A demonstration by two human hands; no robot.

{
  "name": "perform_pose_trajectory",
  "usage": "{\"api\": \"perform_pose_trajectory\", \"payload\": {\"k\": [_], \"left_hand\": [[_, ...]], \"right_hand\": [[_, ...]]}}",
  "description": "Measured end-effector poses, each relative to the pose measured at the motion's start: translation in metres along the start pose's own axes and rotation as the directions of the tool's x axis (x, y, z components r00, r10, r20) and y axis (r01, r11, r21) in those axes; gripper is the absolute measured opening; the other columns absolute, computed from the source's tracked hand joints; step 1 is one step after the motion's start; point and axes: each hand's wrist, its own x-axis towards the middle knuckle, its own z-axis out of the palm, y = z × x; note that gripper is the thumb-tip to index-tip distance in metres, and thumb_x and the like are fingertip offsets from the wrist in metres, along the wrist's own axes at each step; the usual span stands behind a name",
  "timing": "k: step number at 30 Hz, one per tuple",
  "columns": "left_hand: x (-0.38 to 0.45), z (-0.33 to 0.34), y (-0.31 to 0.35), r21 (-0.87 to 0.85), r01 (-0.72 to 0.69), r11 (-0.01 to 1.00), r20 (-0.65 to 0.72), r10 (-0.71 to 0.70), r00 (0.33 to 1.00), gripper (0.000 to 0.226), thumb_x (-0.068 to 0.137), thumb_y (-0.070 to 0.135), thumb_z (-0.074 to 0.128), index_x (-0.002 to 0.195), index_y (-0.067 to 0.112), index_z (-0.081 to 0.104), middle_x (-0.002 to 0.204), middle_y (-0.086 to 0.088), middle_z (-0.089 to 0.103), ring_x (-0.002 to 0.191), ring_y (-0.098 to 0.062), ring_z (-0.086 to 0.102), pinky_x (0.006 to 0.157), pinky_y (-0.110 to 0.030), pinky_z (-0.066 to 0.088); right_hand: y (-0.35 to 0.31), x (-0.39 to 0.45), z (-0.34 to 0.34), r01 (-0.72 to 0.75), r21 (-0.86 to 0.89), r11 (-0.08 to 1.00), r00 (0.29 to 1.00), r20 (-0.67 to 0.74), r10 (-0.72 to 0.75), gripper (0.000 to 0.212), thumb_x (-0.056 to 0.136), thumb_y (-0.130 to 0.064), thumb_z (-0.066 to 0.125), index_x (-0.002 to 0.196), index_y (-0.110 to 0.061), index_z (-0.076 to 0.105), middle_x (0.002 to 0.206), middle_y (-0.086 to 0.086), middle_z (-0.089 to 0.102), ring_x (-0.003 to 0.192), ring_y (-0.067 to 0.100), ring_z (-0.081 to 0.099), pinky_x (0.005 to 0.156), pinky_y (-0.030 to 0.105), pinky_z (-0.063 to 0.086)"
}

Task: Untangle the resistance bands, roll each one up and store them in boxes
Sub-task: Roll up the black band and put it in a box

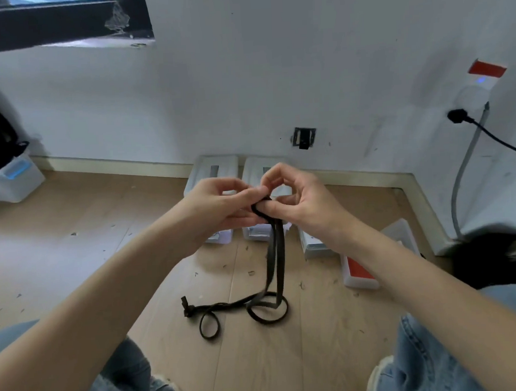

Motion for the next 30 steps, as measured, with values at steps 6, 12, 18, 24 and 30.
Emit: {"api": "perform_pose_trajectory", "payload": {"k": [6,12,18,24,30], "left_hand": [[-0.005,-0.003,0.006,0.0,-0.024,1.0,-0.139,0.024,0.99,0.032,0.056,0.032,0.075,0.082,0.015,0.066,0.089,-0.021,0.072,0.097,-0.044,0.064,0.1,-0.06,0.038],[0.0,0.0,0.0,0.421,-0.117,0.9,-0.159,0.2,0.967,0.006,0.076,0.012,0.074,0.081,0.017,0.074,0.079,-0.003,0.074,0.079,-0.019,0.071,0.085,-0.041,0.056],[0.001,0.007,-0.005,0.625,-0.177,0.761,-0.008,0.233,0.972,0.018,0.071,0.014,0.079,0.08,0.028,0.073,0.066,0.022,0.065,0.071,0.009,0.064,0.066,-0.003,0.048],[0.004,-0.002,-0.004,0.289,-0.102,0.952,0.054,0.09,0.994,0.017,0.075,0.01,0.074,0.089,0.02,0.072,0.081,0.007,0.075,0.08,-0.004,0.069,0.069,-0.01,0.05],[0.002,0.0,-0.007,0.017,0.037,0.999,0.202,-0.04,0.979,0.025,0.063,0.02,0.075,0.088,0.014,0.073,0.089,-0.004,0.074,0.084,-0.01,0.07,0.07,-0.013,0.051]], "right_hand": [[0.007,-0.008,-0.005,0.01,-0.143,0.99,0.999,-0.05,-0.018,0.025,0.078,-0.014,0.074,0.097,-0.02,0.059,0.093,0.001,0.066,0.075,0.016,0.07,0.075,0.029,0.058],[0.009,-0.01,-0.01,0.065,-0.319,0.946,0.988,-0.114,-0.106,0.012,0.078,-0.011,0.073,0.088,-0.017,0.072,0.076,-0.011,0.068,0.072,-0.001,0.062,0.067,0.01,0.048],[0.009,-0.011,-0.004,0.104,-0.566,0.818,0.994,0.037,-0.101,0.017,0.083,-0.013,0.069,0.1,-0.013,0.073,0.089,0.004,0.07,0.08,0.012,0.061,0.074,0.018,0.047],[0.004,-0.012,-0.012,-0.067,-0.151,0.986,0.981,-0.188,0.038,0.024,0.073,-0.016,0.078,0.083,-0.017,0.057,0.079,0.006,0.071,0.074,0.018,0.068,0.076,0.031,0.057],[-0.004,-0.013,-0.014,-0.035,-0.141,0.989,0.993,-0.116,0.019,0.013,0.072,-0.018,0.078,0.077,-0.02,0.066,0.073,-0.004,0.066,0.065,0.013,0.064,0.065,0.019,0.054]]}}
